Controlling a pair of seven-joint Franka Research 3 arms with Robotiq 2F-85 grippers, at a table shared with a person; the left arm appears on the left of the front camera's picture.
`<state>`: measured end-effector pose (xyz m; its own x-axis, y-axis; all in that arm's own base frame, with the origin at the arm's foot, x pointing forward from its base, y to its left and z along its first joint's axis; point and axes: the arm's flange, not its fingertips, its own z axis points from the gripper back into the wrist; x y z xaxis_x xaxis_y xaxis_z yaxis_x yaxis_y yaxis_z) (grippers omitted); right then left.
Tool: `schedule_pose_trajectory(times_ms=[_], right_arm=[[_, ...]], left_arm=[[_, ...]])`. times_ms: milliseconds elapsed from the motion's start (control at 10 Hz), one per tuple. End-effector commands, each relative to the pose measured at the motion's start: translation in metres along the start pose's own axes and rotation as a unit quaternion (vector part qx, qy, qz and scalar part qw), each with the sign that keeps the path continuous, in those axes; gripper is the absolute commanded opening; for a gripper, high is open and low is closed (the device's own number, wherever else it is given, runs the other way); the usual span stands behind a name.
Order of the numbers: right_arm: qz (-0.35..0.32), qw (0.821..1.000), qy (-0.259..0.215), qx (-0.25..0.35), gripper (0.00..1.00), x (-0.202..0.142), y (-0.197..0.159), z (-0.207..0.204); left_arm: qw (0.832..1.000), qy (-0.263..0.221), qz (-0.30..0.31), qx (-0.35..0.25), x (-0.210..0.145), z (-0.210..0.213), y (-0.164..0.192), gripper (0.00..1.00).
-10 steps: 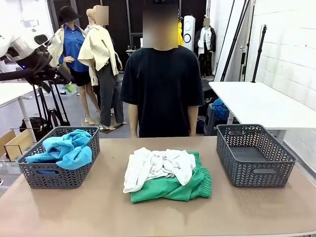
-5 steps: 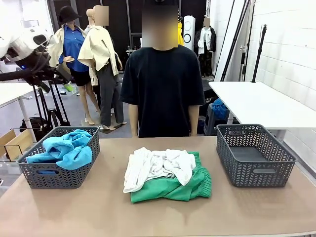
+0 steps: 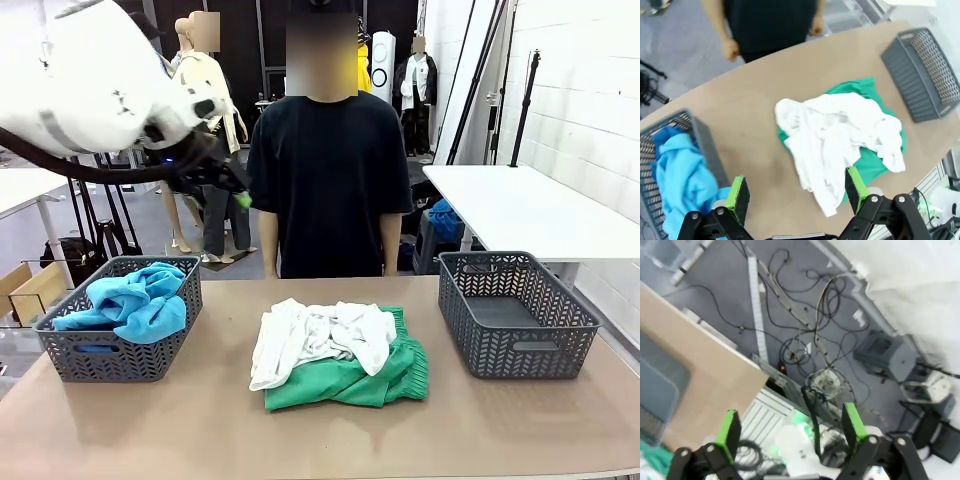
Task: Sort the tops and bottoms.
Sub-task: Lift clothes from the center of the table with your left hand.
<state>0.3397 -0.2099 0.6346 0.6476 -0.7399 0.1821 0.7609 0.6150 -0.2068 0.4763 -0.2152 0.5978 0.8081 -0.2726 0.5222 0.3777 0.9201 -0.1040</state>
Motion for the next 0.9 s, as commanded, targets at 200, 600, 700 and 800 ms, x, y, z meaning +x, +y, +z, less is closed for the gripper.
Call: schedule_pose_trajectory(times_ms=[200,600,700,800], right_arm=[[-0.065,0.997,0.039,0.029,1.00,0.045,0.009,-0.066],[-0.063,0.997,0.048,0.009,1.00,0.050,0.004,-0.082],[-0.063,0.997,0.048,0.009,1.00,0.050,0.004,-0.082],[-0.063,0.997,0.048,0.009,1.00,0.050,0.004,-0.082]], left_arm=[[0.997,0.055,-0.046,-0.006,0.000,-0.059,-0.063,1.00],[0.993,0.110,-0.029,0.018,-0.037,-0.118,-0.099,1.00],[0.989,0.130,-0.077,0.007,-0.038,-0.107,-0.082,1.00],[0.993,0.107,-0.042,0.000,-0.034,-0.122,-0.096,1.00]])
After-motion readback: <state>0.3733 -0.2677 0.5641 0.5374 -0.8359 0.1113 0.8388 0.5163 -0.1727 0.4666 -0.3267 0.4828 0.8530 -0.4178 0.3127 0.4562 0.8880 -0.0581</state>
